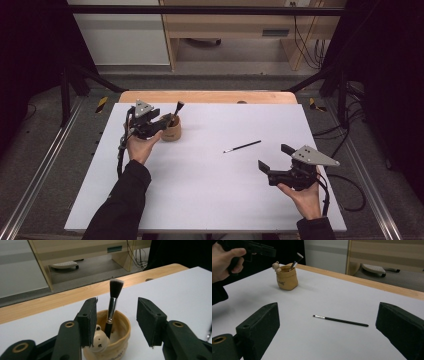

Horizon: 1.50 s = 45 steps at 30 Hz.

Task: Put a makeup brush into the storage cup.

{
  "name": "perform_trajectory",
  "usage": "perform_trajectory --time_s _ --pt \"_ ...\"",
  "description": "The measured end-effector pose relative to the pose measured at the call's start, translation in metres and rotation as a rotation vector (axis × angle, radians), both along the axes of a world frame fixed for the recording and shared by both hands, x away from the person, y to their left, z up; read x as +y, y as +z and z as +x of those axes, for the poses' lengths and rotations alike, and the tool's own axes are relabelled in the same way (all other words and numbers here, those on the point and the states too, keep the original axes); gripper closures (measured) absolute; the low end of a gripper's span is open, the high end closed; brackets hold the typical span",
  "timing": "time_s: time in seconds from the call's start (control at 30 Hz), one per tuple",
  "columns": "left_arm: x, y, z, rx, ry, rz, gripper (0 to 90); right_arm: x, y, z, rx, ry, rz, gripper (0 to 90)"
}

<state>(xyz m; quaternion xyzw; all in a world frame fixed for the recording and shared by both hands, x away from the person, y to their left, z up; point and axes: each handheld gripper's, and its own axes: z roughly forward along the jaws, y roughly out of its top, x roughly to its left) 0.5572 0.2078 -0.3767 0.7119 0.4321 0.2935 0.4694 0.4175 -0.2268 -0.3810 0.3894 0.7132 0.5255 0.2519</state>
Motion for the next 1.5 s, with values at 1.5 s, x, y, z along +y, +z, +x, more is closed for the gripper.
perform_trajectory --time_s 1.5 --pt "0.050 -0.027 -0.114 -0.010 -0.131 -0.048 18.9 -0.003 -0.002 0.000 0.007 -0.025 -0.007 5.6"
